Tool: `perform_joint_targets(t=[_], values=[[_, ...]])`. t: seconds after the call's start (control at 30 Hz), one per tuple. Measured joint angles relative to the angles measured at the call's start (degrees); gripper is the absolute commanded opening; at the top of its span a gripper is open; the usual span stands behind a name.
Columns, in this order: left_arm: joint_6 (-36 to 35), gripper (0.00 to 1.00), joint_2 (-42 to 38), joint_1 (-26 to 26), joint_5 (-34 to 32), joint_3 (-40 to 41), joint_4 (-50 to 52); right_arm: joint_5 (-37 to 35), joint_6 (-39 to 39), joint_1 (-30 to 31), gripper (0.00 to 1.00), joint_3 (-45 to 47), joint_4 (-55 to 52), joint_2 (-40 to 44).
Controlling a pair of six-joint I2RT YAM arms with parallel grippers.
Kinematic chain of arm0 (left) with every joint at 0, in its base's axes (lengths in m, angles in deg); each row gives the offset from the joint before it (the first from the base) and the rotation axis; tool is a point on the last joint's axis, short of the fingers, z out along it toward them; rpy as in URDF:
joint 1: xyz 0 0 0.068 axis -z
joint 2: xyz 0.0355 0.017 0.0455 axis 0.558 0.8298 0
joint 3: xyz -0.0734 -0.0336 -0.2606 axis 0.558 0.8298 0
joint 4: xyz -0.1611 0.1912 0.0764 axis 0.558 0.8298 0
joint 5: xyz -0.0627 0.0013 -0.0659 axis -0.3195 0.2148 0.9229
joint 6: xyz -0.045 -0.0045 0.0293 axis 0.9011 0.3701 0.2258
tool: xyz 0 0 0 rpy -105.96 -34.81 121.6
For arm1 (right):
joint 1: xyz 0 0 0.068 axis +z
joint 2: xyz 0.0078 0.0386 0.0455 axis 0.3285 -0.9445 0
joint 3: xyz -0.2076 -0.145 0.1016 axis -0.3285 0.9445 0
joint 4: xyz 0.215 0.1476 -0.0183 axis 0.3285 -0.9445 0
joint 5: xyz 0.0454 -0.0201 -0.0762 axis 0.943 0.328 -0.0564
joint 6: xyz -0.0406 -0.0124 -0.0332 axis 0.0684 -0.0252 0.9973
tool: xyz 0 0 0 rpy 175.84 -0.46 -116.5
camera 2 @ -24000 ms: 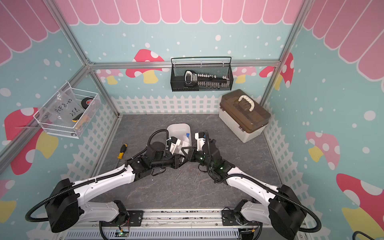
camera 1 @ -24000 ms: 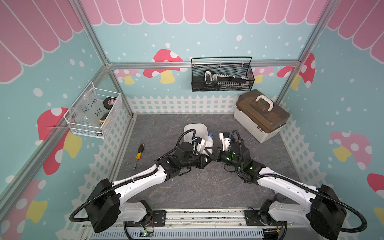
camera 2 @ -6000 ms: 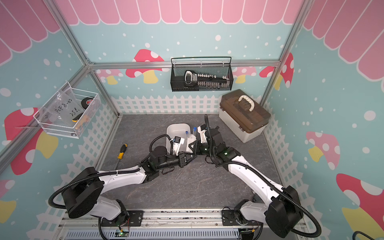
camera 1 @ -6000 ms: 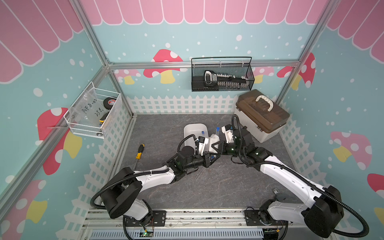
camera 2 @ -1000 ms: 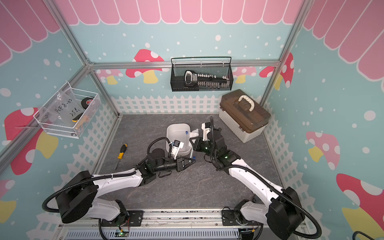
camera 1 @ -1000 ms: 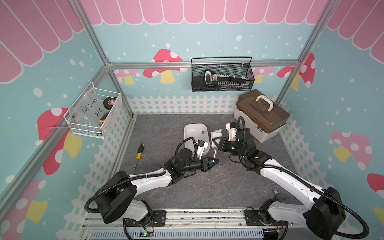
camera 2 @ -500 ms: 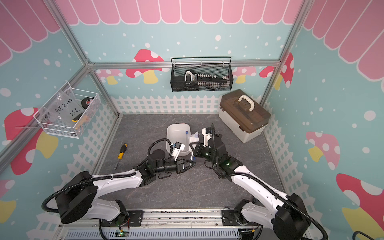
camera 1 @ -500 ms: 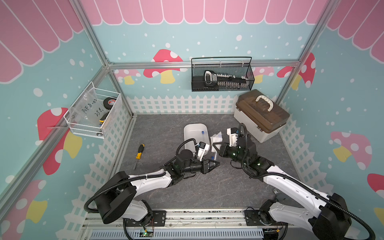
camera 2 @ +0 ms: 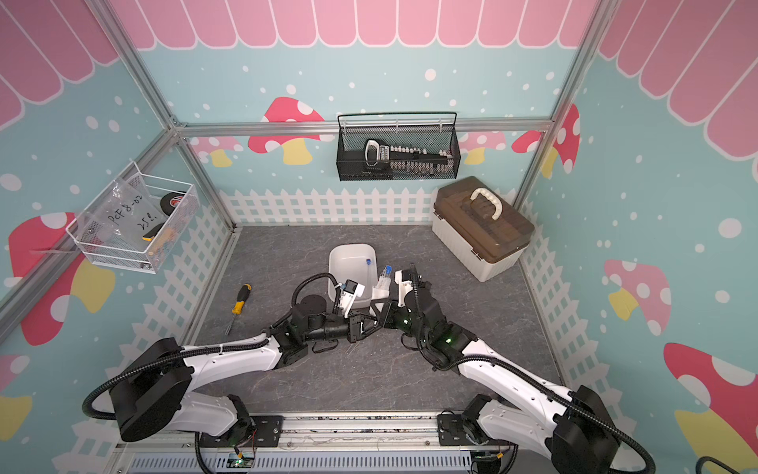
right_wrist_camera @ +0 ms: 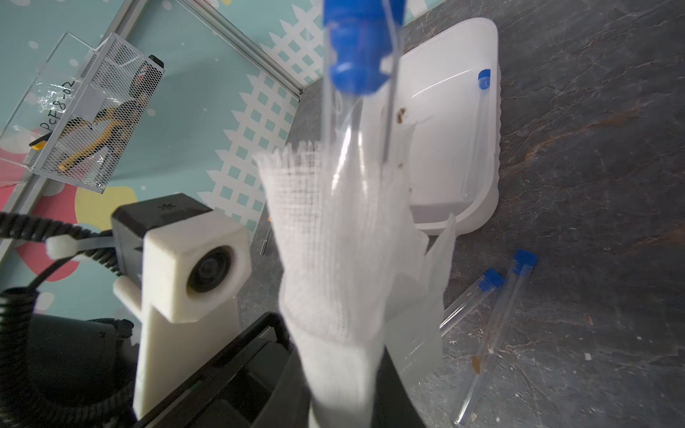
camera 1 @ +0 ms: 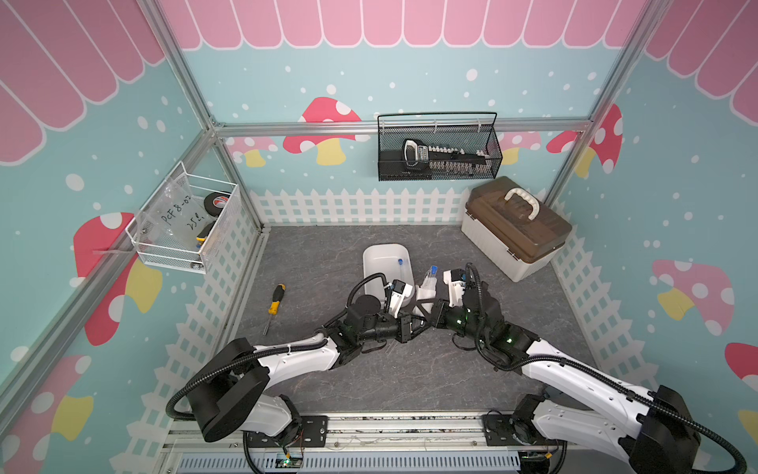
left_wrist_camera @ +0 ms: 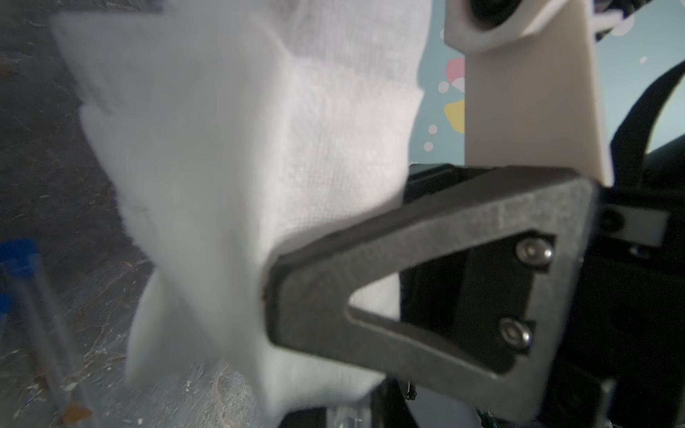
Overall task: Wipe the exteriors of test tubes
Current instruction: Wipe the dirt from the test tube.
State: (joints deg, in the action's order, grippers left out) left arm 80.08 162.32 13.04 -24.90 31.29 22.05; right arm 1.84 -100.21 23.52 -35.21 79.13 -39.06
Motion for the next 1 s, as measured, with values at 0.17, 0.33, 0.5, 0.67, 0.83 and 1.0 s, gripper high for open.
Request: perform_joint_targets(t=[0.17,0.33,0.5,0.67,0.83,1.0], values=[[-0.02,0.07,-0.22,-0.09,-0.52,0.02,0.00,1.20,1.70,-4.07,0.19,-4.39,-0.48,-2.95],[-0.02,0.07,-0.85,-0.13,-1.36,0.02,-0.26,3.98,3.41,-8.02,0.19,-8.92,-1.11,-5.42],[-0.02,0.07,-1.60,-0.28,-1.79,0.20,-0.48,5.75,4.76,-9.27,0.19,-12.00,-1.27,-7.37],[-0.04,0.07,-1.60,-0.35,-1.73,0.42,-0.39,6.75,4.20,-9.33,0.19,-11.28,-0.31,-7.39],[-0.07,0.07,-1.60,0.00,-0.74,0.81,0.13,5.14,2.21,-8.26,0.19,-7.26,1.99,-4.61],[-0.02,0.07,-1.60,0.20,0.11,1.01,0.07,2.01,0.13,-3.93,0.19,-2.27,2.99,-0.96]])
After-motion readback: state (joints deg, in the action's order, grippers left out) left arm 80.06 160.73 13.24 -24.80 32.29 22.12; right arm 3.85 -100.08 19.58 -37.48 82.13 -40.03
